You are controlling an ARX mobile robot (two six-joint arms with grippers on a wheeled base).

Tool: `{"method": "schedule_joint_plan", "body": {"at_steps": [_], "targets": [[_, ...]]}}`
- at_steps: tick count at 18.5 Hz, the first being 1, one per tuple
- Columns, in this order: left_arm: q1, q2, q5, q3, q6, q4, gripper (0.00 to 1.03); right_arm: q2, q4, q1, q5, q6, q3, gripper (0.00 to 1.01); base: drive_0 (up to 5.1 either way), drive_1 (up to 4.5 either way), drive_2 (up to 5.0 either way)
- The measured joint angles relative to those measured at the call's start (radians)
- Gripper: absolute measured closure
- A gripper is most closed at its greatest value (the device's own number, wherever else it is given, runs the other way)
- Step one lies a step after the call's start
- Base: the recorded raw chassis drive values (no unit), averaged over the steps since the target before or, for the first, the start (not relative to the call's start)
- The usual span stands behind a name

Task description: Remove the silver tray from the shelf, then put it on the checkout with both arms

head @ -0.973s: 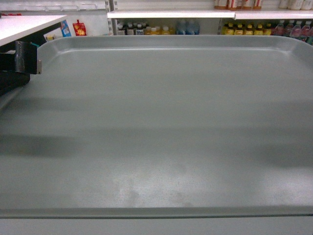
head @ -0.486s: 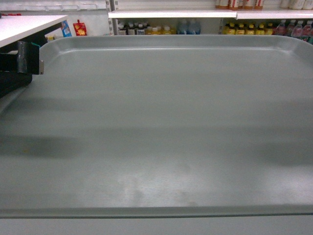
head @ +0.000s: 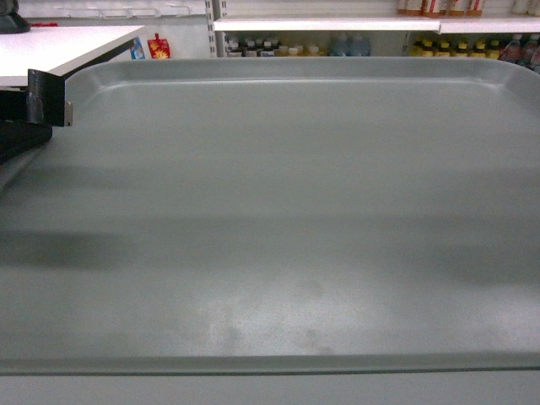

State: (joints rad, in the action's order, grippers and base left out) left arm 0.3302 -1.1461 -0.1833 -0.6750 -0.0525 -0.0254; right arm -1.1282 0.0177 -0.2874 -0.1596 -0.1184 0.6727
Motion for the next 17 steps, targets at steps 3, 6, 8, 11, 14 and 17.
{"method": "schedule_joint_plan", "body": {"at_steps": [3,6,8,11,14,17], "targets": [[0.0,0.0,0.0,0.0,0.0,-0.004,0.99,0.0,0.004,0.0,0.001,0.0,0.0,0.99,-5.0,2.49,2.5],[0.0,-0.001,0.0,0.0,0.0,-0.005,0.99,0.0,0.005,0.0,0.001,0.0,0.0,0.99,-5.0,2.44,2.4],[0.0,0.0,0.0,0.0,0.0,0.0,0.99,0.0,0.001,0.0,0.0,0.0,0.0,0.99,-5.0,2.39,2.4],[0.0,0.0,0.0,0.0,0.0,-0.002,0.99,0.0,0.002,0.0,0.0,0.0,0.0,0.99,-4.9,1.26,3.5],[0.0,0.0,0.0,0.0,0.0,-0.001,0.99,0.0,0.003,0.0,0.0,0.0,0.0,0.99,-4.7,1.16,3.7],[0.0,-0.001,0.0,0.0,0.0,-0.004,0.99,0.0,0.006,0.0,-0.001,0.0,0.0,0.99,-4.7,1.03,3.7]]}}
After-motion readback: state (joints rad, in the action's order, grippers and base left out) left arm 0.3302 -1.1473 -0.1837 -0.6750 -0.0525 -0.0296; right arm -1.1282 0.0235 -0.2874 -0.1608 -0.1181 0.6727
